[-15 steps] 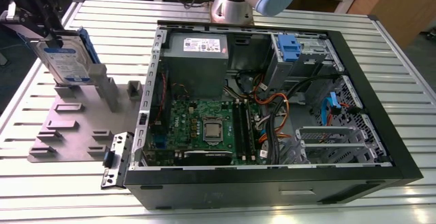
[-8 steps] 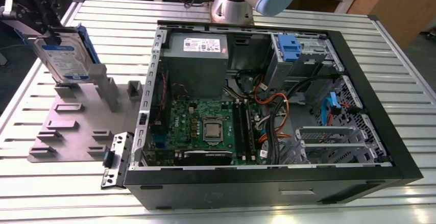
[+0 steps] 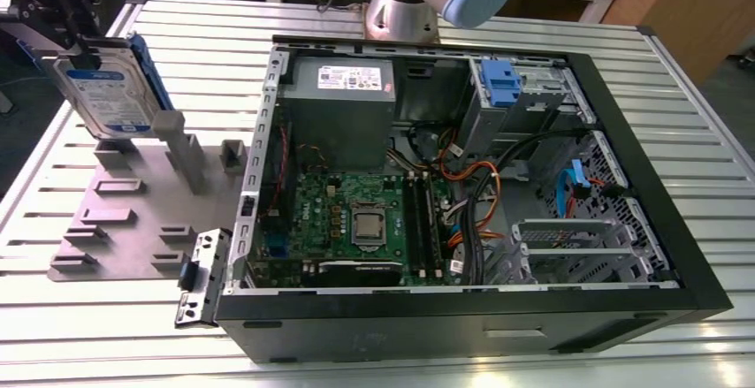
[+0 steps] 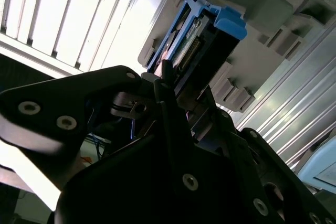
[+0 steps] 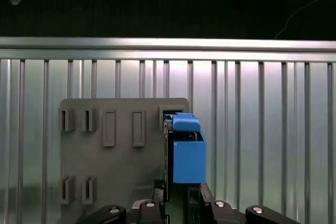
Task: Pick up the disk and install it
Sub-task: 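Pick up the disk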
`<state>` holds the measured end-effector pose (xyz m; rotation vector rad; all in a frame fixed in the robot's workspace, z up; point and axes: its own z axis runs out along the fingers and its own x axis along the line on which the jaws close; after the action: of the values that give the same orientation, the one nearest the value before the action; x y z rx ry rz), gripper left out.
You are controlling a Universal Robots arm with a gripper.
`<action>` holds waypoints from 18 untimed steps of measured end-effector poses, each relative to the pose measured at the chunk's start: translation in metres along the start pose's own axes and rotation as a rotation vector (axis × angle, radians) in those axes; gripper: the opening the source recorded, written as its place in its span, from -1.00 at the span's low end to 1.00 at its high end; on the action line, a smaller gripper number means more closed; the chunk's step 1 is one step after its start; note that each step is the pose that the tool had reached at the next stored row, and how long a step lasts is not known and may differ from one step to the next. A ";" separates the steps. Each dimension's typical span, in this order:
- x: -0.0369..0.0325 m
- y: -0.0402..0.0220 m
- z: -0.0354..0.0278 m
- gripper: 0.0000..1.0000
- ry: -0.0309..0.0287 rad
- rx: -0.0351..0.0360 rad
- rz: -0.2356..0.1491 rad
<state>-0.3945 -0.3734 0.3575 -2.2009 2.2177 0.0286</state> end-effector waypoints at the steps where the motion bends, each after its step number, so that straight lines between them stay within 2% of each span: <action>1: 0.0000 0.0000 0.0000 -0.31 0.0000 0.0000 0.000; 8: 0.0000 0.0000 -0.0004 -0.31 0.0000 -0.0001 0.000; 13: -0.0002 0.0000 -0.0071 -0.31 0.0001 -0.0002 0.000; 18: -0.0002 0.0000 -0.0092 -0.31 0.0000 -0.0001 0.000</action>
<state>-0.3945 -0.3734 0.3668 -2.2009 2.2177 0.0287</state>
